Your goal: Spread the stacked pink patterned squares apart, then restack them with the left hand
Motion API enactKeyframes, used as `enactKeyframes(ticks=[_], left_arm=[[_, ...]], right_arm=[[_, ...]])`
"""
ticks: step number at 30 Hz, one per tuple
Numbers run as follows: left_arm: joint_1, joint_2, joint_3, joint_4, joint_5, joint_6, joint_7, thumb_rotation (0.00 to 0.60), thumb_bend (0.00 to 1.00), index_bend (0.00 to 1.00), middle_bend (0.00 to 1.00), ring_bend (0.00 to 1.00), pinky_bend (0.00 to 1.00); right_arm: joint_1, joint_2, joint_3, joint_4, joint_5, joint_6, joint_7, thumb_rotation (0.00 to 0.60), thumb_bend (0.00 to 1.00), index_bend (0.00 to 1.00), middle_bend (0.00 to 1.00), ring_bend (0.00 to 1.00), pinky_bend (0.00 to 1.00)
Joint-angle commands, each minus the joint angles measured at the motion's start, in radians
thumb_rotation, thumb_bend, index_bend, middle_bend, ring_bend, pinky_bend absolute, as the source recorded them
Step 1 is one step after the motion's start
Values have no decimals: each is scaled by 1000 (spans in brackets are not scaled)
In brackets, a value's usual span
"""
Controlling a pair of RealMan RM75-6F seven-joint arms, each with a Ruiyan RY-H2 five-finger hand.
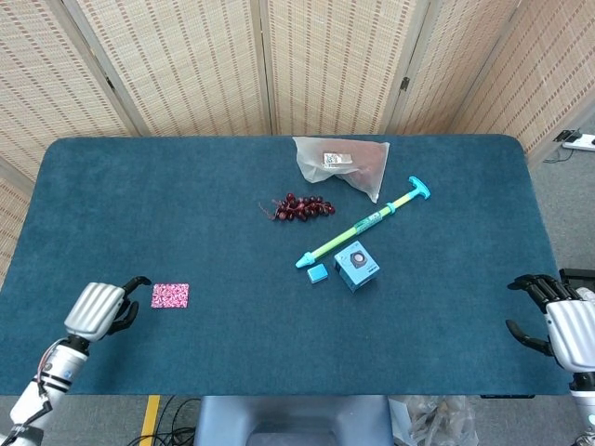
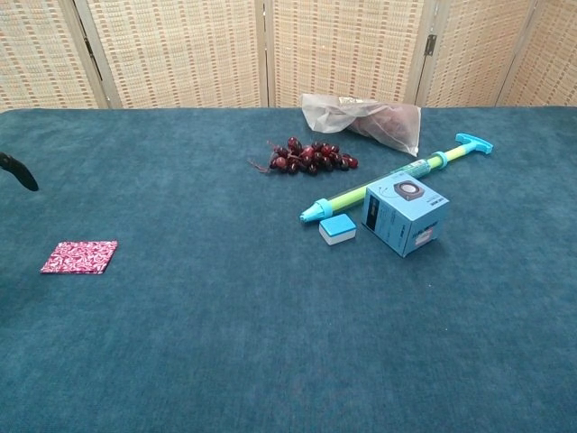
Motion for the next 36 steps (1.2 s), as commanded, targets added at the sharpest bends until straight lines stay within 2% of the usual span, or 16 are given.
enactKeyframes(ticks=[1,7,15,28,36], left_arm=[[-39,-39,5,41,-27,-63,-3,600,649,302,1000,981,1000],[-62,-61,24,40,-110,-155,70,600,649,267,1000,986,1000],[-81,-98,26,55,-200,-205,129,600,649,233,1000,990,1000],[-105,-135,32,96,-266,-242,157,600,648,234,1000,991,1000],[-107,-125,47,68,-275,-237,178,600,649,250,1000,991,1000]], right_arm=[[-1,-1,0,0,1,1,-3,600,283,328,331,239,301],[-2,-4,2,2,11,0,-12,600,282,328,331,248,301],[14,-14,5,10,15,-25,-12,600,283,328,333,255,302],[15,-16,7,19,27,-30,-5,600,282,328,333,257,302],[15,-19,6,23,31,-33,-2,600,282,328,333,256,302]])
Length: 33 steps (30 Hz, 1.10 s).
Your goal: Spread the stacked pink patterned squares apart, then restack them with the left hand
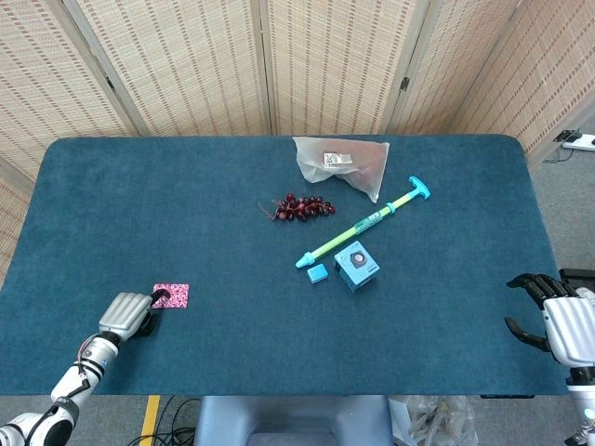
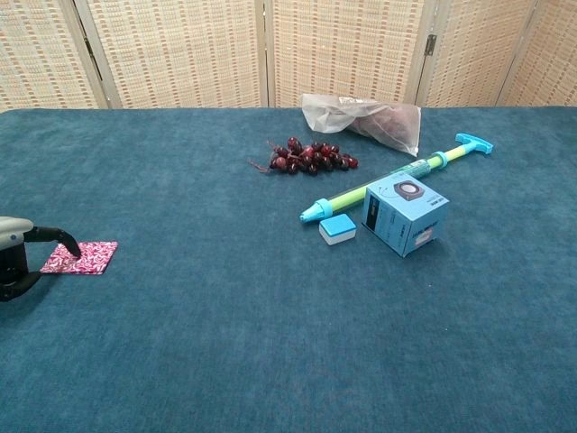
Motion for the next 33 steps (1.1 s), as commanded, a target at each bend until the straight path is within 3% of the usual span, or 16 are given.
enactKeyframes(ticks=[1,17,24,33], left_arm=[[3,6,9,-16,5,10,6,600,649,252,1000,991,1000],[14,81,68,-148,13,15,55,600,648,273,1000,991,1000],[19,65,28,-127,12,79,36,600,648,270,1000,991,1000],[-19,-5,-7,-30,-52,30,33,600,648,262,1000,991,1000]], right_arm=[[0,-1,0,1,-1,1,1,600,282,328,333,256,302],[-5,0,1,9,-5,16,11,600,282,328,333,257,302],[-3,-4,1,17,-2,11,16,600,282,328,333,257,302],[-4,-5,1,23,7,6,20,600,283,328,333,258,302]])
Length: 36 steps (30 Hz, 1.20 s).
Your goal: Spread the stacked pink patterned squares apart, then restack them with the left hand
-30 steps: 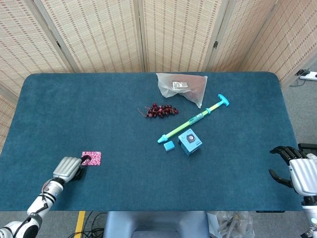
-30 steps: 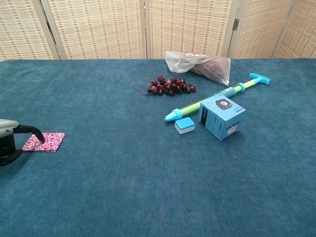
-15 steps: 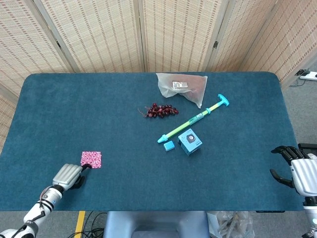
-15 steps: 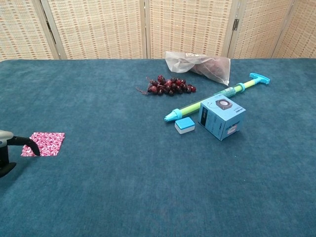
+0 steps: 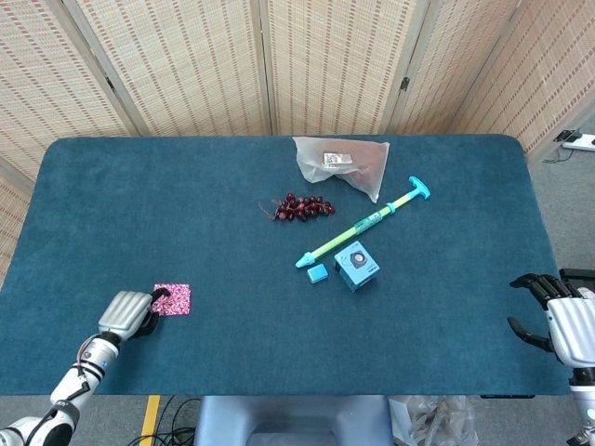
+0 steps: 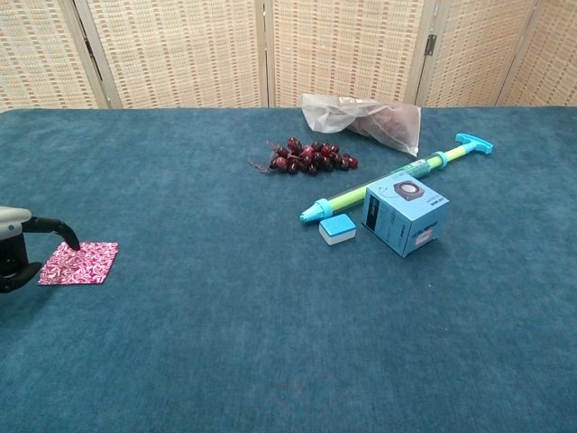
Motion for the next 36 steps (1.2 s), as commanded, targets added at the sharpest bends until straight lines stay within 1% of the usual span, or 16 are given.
enactKeyframes(ticks=[1,7,12,24,36], left_arm=[[-11,-18,-8,22,-18,-14,2,600,648,261,1000,991,1000],[-23,-36,-11,51,-42,-32,9,600,649,261,1000,991,1000],[-28,-34,-6,46,-49,-38,19,600,649,261,1000,991,1000],[-21,-6,21,-19,-68,-32,57,600,648,261,1000,990,1000],[4,32,55,-113,-92,9,111,600,648,265,1000,991,1000]], right_arm=[[-1,0,1,1,2,0,1,600,283,328,333,260,302],[0,-2,1,4,8,-7,2,600,283,328,333,264,302],[2,-2,1,4,10,-10,0,600,282,328,333,264,302],[0,-2,0,2,10,-10,-2,600,283,328,333,264,302],[-4,-1,-2,1,5,-2,-2,600,282,328,333,264,302]])
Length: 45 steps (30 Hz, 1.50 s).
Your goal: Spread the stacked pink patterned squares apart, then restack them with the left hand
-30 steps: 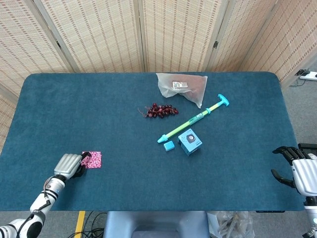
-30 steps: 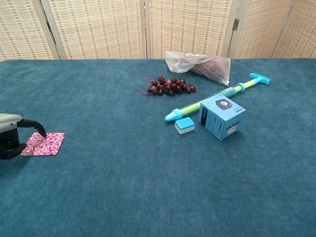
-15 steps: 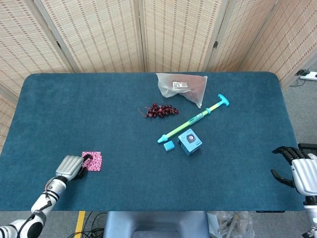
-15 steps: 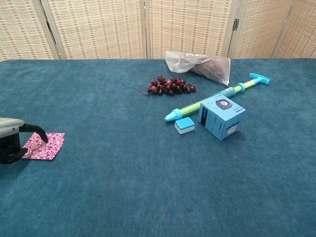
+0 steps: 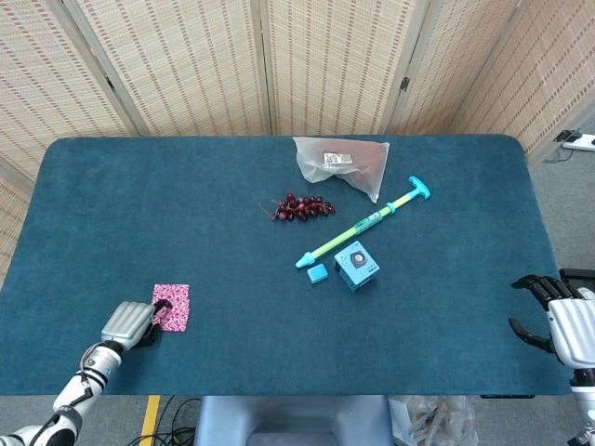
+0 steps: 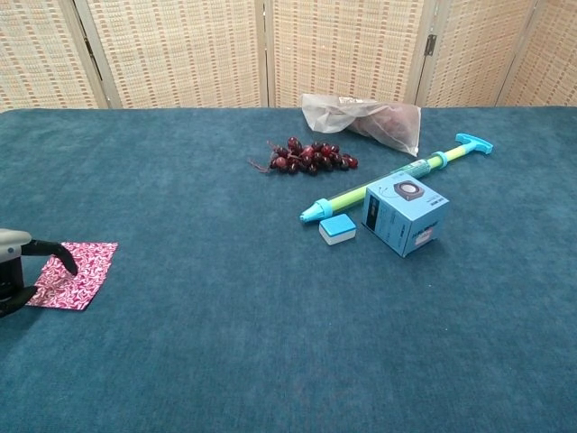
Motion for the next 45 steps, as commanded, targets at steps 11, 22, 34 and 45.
enactKeyframes(ticks=[11,22,34,45], left_arm=[[24,31,39,-73,6,26,22,600,649,269,1000,990,1000],[26,58,33,-112,17,53,30,600,648,269,1000,990,1000],[6,30,17,-61,-27,28,48,600,648,268,1000,990,1000],[-25,7,14,-72,-47,1,86,600,648,268,1000,990,1000]], right_arm=[[-4,-1,-2,3,-5,7,5,600,283,328,333,264,302],[-5,-2,-2,7,-6,9,10,600,283,328,333,264,302],[-9,-4,-4,13,-3,7,16,600,283,328,333,264,302],[-14,-3,-4,19,0,12,24,600,282,328,336,269,302]])
